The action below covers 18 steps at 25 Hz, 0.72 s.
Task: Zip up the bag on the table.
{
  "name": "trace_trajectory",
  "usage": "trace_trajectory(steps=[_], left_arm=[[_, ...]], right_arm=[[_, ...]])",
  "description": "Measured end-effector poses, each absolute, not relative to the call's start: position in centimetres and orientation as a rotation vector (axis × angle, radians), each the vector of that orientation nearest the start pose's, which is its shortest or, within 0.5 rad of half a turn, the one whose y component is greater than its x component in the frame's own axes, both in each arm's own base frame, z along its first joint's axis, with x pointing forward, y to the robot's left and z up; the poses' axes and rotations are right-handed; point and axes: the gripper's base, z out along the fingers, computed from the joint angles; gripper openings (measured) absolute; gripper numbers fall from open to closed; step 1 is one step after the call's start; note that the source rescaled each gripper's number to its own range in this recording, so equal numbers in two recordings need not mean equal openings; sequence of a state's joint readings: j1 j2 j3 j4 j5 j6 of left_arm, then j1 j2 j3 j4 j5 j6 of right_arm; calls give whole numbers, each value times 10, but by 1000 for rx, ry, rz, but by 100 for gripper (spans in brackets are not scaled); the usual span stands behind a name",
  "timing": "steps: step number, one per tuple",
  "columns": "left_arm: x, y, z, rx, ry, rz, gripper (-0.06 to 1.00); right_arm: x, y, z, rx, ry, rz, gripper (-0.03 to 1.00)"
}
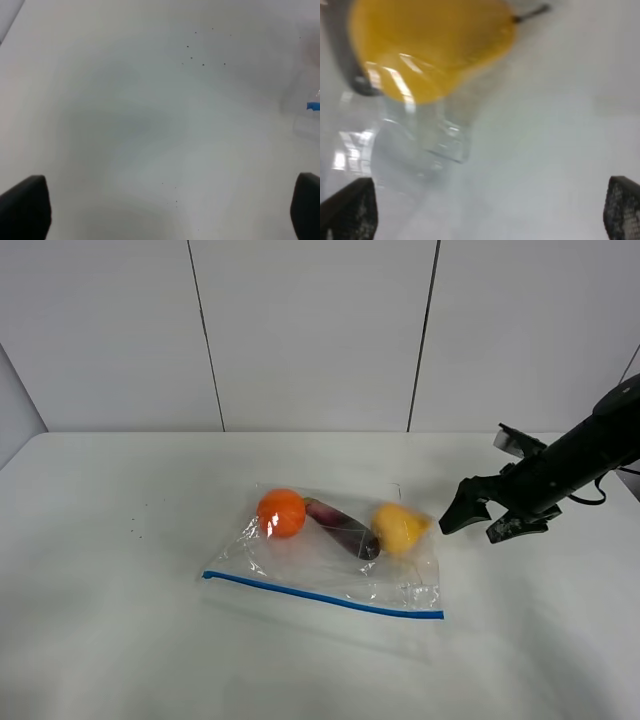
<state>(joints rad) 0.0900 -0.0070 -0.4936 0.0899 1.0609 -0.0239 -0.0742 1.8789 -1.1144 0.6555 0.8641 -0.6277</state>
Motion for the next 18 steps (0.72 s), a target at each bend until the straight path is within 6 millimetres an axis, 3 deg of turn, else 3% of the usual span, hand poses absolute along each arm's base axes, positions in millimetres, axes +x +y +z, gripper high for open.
trace_trajectory(steps=[12,18], left_arm=[[-6,7,276,-120,2040,149,100],[-6,7,276,-120,2040,149,100]], right_arm=[[328,-14,223,-134,2795,99,100],[317,-27,241,5,2792,-87,100]])
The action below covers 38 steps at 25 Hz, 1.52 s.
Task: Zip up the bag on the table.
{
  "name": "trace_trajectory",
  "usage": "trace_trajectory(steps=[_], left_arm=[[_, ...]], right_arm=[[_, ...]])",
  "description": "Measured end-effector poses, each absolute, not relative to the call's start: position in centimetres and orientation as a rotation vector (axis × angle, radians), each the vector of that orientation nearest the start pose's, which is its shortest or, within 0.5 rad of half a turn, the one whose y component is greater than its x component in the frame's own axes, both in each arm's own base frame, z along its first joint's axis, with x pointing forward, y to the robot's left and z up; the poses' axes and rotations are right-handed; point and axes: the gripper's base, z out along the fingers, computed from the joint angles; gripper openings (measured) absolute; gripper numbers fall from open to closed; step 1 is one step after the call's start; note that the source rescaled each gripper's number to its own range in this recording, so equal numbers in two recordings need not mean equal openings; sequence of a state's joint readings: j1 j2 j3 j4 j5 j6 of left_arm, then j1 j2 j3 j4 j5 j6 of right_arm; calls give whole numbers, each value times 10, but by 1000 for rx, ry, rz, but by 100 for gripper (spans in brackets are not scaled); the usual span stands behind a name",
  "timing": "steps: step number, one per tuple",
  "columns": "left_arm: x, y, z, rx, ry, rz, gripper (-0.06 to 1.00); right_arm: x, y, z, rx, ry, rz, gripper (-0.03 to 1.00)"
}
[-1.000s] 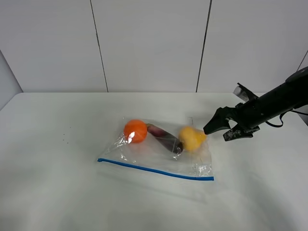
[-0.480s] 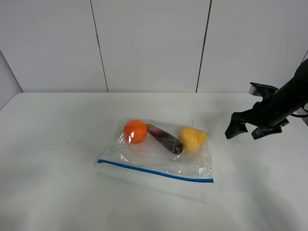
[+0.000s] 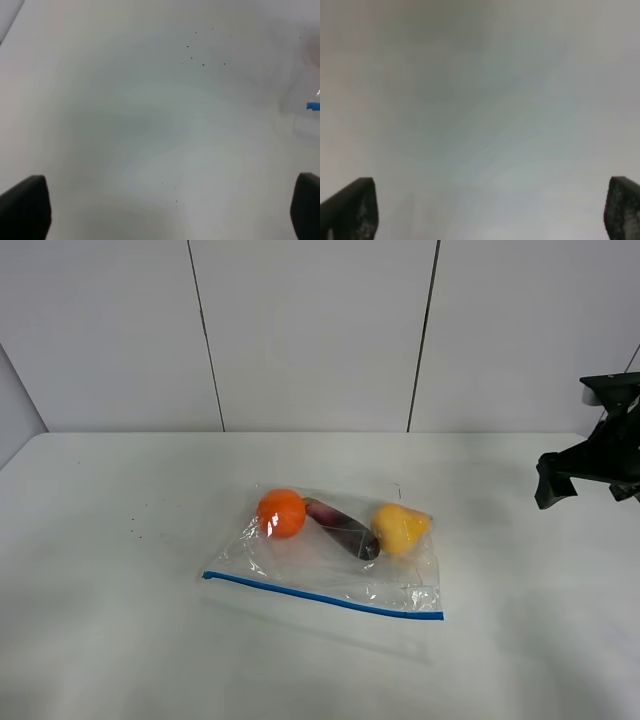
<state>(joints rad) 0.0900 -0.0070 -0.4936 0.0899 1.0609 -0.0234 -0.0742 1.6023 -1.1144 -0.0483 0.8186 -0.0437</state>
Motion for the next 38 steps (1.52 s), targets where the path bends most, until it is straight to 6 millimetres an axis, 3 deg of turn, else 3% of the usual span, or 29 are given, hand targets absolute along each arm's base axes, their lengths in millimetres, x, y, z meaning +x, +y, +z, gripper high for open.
trace_trajectory(steps=[10,16,20,26,38], left_arm=[[-6,7,276,-120,2040,149,100],[-6,7,276,-120,2040,149,100],[-6,7,276,-119,2040,150,100],[-6,7,276,-119,2040,150,100],[-6,7,276,-119,2040,150,100]], right_arm=[[313,-32,249,25,2778,-172,100],[297,-31,269,24,2713,-182,100],[266,-29,281,25,2656,-183,100],[204,-24,303,24,2505,-189,100],[90,-8,299,59,2278,-68,100]])
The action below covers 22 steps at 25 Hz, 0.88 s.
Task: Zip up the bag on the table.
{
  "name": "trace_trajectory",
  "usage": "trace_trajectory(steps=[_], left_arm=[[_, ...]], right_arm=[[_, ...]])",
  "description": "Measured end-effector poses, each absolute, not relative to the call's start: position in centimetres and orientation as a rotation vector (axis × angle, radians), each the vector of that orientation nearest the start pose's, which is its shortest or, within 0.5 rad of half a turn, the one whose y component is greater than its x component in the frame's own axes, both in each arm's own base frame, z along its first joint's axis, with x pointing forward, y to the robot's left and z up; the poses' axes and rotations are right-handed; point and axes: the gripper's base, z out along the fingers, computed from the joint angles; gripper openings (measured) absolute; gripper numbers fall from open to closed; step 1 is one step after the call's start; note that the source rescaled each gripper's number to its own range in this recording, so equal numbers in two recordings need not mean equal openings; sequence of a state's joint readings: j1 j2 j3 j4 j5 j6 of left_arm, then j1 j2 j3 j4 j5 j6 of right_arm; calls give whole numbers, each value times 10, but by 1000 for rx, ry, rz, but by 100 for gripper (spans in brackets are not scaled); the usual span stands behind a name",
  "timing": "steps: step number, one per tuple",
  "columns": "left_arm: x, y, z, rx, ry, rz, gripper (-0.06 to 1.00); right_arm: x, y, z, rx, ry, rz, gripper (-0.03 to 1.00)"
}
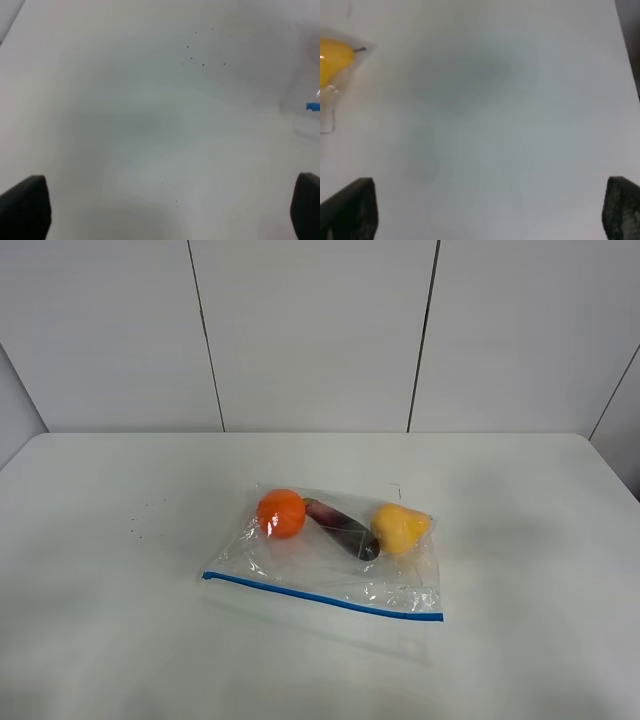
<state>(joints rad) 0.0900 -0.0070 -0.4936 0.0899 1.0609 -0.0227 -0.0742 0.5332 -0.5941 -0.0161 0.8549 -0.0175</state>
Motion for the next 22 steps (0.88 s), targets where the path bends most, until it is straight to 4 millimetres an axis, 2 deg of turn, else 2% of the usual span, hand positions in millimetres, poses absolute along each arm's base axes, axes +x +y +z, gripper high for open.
trace_trajectory(steps=[8,16,19,22], left_arm=[[-6,7,276,-119,2040,150,100],[-6,7,276,-119,2040,150,100],[-6,7,276,-119,2040,150,100],[-6,7,276,-119,2040,150,100]], right_arm=[[42,-3,300,52,2185,-57,100],[-6,1,301,33,1967,-65,100],[-14,2,299,41,1945,-60,100],[-12,2,295,52,1959,-52,100]])
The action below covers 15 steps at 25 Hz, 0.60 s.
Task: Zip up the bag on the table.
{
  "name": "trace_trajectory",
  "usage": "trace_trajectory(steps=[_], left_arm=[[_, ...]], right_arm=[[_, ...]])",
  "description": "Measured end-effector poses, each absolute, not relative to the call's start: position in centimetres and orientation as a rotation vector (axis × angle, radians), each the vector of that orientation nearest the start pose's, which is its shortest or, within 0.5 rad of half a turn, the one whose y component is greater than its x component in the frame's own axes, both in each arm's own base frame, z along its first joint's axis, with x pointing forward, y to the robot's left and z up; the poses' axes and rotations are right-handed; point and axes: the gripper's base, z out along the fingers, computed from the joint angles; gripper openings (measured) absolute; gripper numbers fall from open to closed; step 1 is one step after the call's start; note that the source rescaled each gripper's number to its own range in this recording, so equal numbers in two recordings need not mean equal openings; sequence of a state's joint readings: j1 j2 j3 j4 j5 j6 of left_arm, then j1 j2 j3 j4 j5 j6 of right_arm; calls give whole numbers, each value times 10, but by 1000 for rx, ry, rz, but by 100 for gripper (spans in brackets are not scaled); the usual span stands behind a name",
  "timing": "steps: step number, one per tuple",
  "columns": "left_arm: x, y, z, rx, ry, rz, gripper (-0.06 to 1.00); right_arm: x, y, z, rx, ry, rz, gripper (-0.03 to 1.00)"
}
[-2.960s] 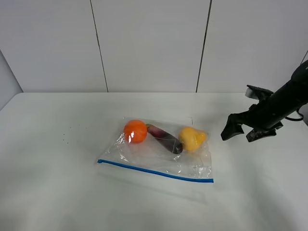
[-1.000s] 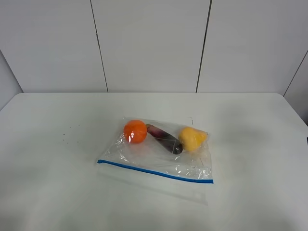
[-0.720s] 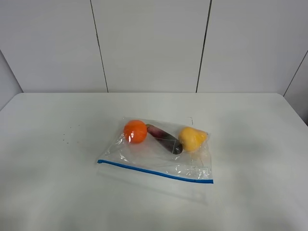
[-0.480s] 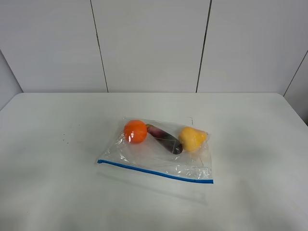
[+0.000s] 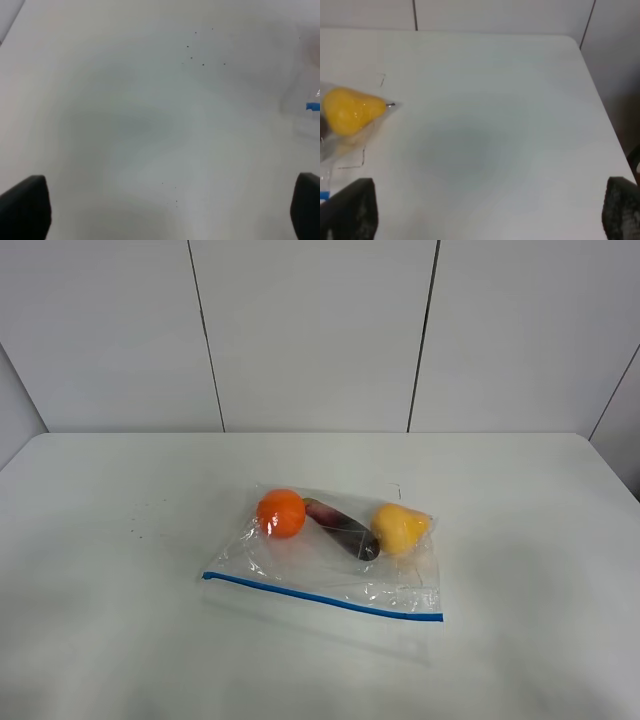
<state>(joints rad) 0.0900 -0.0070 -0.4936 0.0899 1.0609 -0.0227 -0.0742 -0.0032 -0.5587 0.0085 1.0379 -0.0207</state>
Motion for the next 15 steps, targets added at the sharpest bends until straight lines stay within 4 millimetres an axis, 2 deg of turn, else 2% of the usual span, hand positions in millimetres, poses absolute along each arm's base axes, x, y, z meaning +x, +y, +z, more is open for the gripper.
trace_trajectory(steps=[6,15], left_arm=[[-6,7,276,-119,2040,150,100],[-6,7,276,-119,2040,150,100]], right_arm=[[-3,1,277,57,2017,-39,100],[-3,1,276,60,2020,-38,100]])
